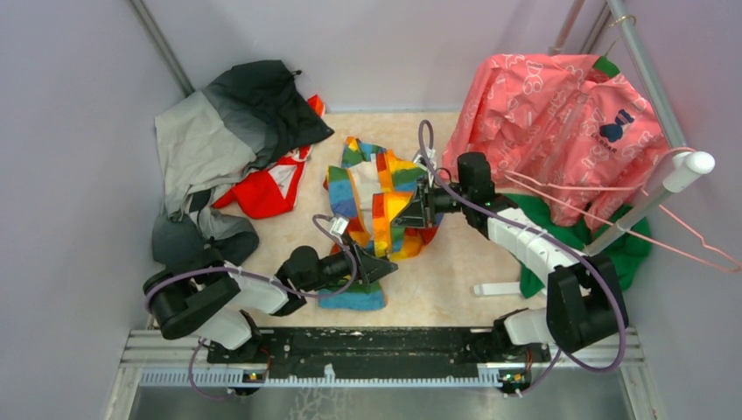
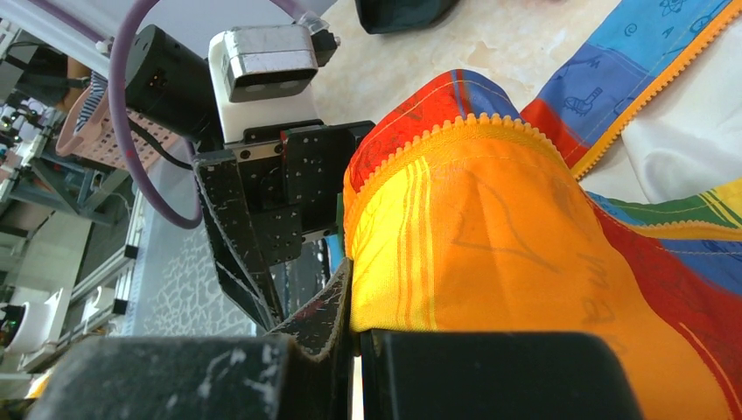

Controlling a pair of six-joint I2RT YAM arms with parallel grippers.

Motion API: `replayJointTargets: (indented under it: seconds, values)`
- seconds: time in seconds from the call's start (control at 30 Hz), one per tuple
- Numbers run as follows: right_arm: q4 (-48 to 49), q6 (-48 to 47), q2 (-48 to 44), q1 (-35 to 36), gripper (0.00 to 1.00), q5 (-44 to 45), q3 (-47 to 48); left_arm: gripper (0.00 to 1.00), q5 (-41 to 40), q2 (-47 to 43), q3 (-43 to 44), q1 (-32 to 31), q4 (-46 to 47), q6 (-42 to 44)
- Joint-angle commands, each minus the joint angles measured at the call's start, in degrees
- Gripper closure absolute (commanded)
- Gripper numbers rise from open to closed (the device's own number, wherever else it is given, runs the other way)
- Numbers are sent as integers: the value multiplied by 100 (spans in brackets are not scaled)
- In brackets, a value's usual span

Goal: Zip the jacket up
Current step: Adjust the zipper on the jacket.

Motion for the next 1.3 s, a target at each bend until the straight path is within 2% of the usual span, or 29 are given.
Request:
replayJointTargets:
  seconds: [0.0, 0.2, 0.3, 0.67, 0.87, 1.03, 1.27]
  values:
    - [490, 266, 15, -45, 100, -163, 1, 29, -317, 189, -5, -33, 856, -191]
    - [570, 367, 5, -64, 100, -203, -16, 30, -570, 145, -53, -24, 511, -310]
    - [629, 420, 20, -71, 100, -209, -34, 30, -604, 60, -136, -15, 638, -352]
    - [526, 313, 52, -99, 100, -117, -26, 45, -196, 147, -169, 29, 1218, -888]
    - [442, 243, 57, -106, 100, -47, -14, 51, -145, 150, -152, 30, 1167, -1029]
    - [376, 180, 66, -106, 100, 2, -4, 50, -202, 62, -184, 29, 573, -1306]
    - [396, 193, 78, -106, 100, -25, -8, 44, -135, 78, -115, 29, 353, -1685]
